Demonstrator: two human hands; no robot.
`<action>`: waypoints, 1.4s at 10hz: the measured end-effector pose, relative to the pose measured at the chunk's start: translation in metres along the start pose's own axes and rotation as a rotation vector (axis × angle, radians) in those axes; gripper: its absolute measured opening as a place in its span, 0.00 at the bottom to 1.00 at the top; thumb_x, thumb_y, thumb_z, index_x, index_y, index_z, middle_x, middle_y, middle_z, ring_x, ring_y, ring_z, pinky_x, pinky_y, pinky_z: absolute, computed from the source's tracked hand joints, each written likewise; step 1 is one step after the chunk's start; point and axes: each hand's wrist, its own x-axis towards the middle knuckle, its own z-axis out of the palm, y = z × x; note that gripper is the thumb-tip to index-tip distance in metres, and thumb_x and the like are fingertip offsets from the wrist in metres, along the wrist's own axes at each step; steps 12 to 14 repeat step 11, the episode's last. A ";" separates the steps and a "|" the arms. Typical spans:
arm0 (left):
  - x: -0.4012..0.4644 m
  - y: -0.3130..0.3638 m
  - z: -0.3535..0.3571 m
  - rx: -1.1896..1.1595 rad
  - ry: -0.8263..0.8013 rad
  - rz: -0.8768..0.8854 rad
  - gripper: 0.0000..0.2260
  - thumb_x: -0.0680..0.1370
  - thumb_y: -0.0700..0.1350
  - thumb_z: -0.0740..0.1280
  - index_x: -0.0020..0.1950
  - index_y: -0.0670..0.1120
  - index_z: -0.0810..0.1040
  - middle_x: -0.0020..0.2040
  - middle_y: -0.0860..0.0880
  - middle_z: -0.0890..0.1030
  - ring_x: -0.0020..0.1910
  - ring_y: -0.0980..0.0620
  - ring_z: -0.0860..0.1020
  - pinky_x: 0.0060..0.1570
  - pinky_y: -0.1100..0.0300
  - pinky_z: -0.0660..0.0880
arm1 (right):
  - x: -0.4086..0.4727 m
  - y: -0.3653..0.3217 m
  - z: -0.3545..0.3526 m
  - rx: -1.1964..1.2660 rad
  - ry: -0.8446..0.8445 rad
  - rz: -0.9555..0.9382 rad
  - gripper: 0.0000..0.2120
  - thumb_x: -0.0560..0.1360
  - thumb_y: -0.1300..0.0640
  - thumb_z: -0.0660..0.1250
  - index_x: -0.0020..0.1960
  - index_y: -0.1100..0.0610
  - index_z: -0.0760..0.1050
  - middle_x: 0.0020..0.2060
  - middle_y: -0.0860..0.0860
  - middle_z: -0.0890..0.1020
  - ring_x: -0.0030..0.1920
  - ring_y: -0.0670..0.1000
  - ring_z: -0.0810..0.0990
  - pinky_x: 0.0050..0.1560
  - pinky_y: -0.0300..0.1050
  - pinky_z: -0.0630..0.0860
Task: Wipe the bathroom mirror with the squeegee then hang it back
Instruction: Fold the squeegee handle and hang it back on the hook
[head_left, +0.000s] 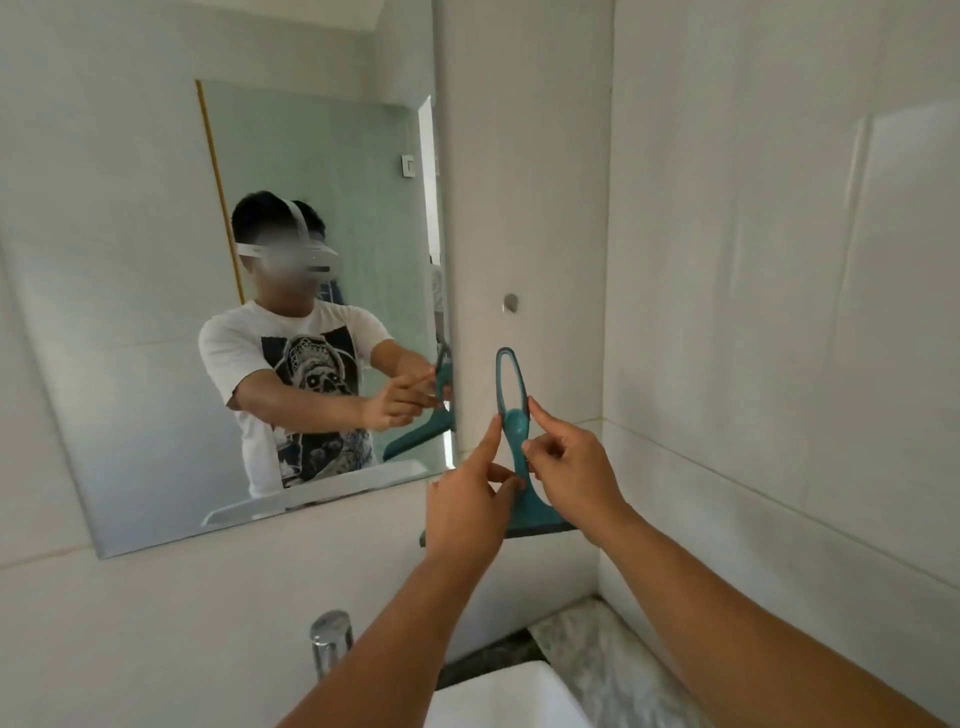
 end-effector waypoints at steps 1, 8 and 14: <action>0.032 0.011 0.016 0.038 0.026 -0.012 0.35 0.79 0.50 0.68 0.77 0.65 0.50 0.48 0.59 0.84 0.39 0.62 0.79 0.43 0.65 0.78 | 0.036 0.012 -0.010 0.005 0.005 -0.016 0.22 0.80 0.58 0.64 0.72 0.48 0.69 0.34 0.48 0.78 0.37 0.50 0.79 0.38 0.35 0.78; 0.120 0.000 0.073 0.139 0.237 -0.067 0.38 0.80 0.48 0.67 0.72 0.73 0.42 0.51 0.56 0.85 0.41 0.57 0.82 0.46 0.52 0.82 | 0.144 0.060 -0.001 0.106 -0.028 -0.102 0.22 0.80 0.59 0.63 0.73 0.47 0.68 0.36 0.51 0.79 0.34 0.47 0.77 0.38 0.33 0.76; 0.112 0.000 0.071 0.201 0.206 -0.069 0.34 0.80 0.51 0.64 0.74 0.71 0.43 0.51 0.57 0.85 0.44 0.54 0.83 0.45 0.51 0.82 | 0.134 0.058 -0.003 0.039 -0.071 -0.051 0.25 0.81 0.59 0.62 0.76 0.48 0.62 0.44 0.51 0.78 0.41 0.46 0.78 0.49 0.39 0.78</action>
